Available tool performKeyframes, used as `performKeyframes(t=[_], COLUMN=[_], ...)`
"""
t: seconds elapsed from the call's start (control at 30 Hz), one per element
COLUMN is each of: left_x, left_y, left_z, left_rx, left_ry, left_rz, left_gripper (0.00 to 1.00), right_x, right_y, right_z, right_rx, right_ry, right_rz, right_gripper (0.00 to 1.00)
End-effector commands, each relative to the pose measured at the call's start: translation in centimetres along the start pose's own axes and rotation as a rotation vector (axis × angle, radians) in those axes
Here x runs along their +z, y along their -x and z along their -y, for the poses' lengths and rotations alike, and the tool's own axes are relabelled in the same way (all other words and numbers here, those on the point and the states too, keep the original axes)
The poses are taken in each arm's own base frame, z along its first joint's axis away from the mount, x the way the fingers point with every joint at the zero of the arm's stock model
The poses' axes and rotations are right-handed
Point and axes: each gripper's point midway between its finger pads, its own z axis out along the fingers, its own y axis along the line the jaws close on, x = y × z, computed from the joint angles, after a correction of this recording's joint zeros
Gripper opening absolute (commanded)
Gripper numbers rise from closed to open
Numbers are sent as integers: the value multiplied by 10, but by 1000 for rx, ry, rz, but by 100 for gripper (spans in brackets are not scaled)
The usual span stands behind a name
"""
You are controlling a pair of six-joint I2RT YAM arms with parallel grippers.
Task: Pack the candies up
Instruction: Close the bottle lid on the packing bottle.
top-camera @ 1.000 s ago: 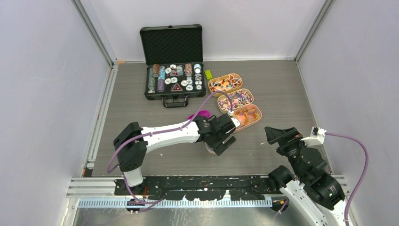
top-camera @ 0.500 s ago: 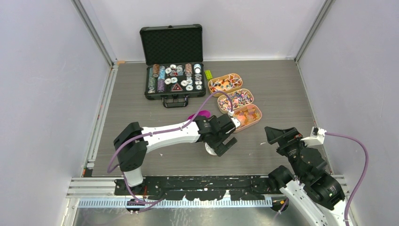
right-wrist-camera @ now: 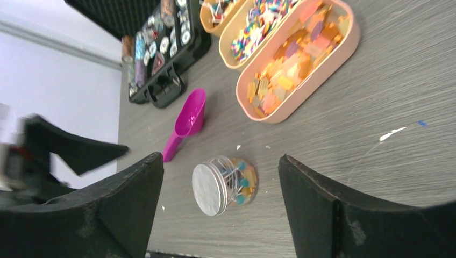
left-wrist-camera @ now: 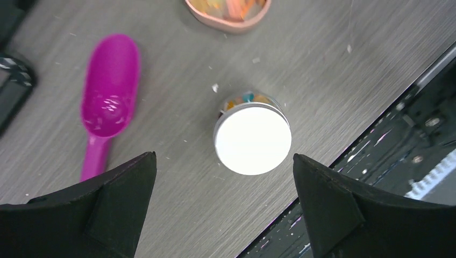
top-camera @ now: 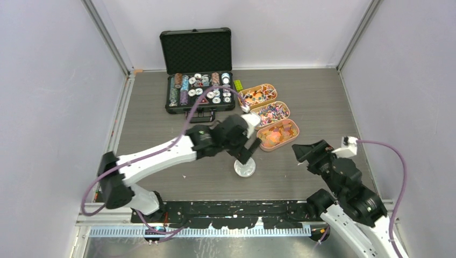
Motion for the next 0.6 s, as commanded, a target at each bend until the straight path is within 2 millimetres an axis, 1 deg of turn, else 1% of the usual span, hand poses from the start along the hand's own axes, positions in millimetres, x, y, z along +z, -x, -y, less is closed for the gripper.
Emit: performKeyframes(t=[0.0,0.07,0.13,0.2,0.23,0.33,0.43,0.57], left_x=[-39,-43,-44,-41,-40,-32,-22,-5], left_y=[29,17,3,-12,-17,-35,-44,-48], left_z=[-31,-38,-40,-37,-35,-25,-15,-5], left_rx=[-148,-201,-256,-324,-360,-444,-506,-591], left_ry=[-34,-65,-107,-162,-194,-254,-308,-368], left_rz=[170,171,156,135,129,91,87,108], left_gripper=[99,93,86,78,75,69,63,57], right_x=[27,40,52,64,67,77,84,88], right_y=[-30,-49,-65,-78,-87,-104,-118,-134], right_z=[-31,-40,-41,-40,-42,-46,-52,-54], right_rx=[6,-1,-29,-66,-75,-87,-94,-123], right_ry=[85,101,84,59,67,76,118,131], right_rz=[-151,-234,-309,-372,-417,-490,-519,-563], right_gripper=[78,72,71,68,67,62,55,53])
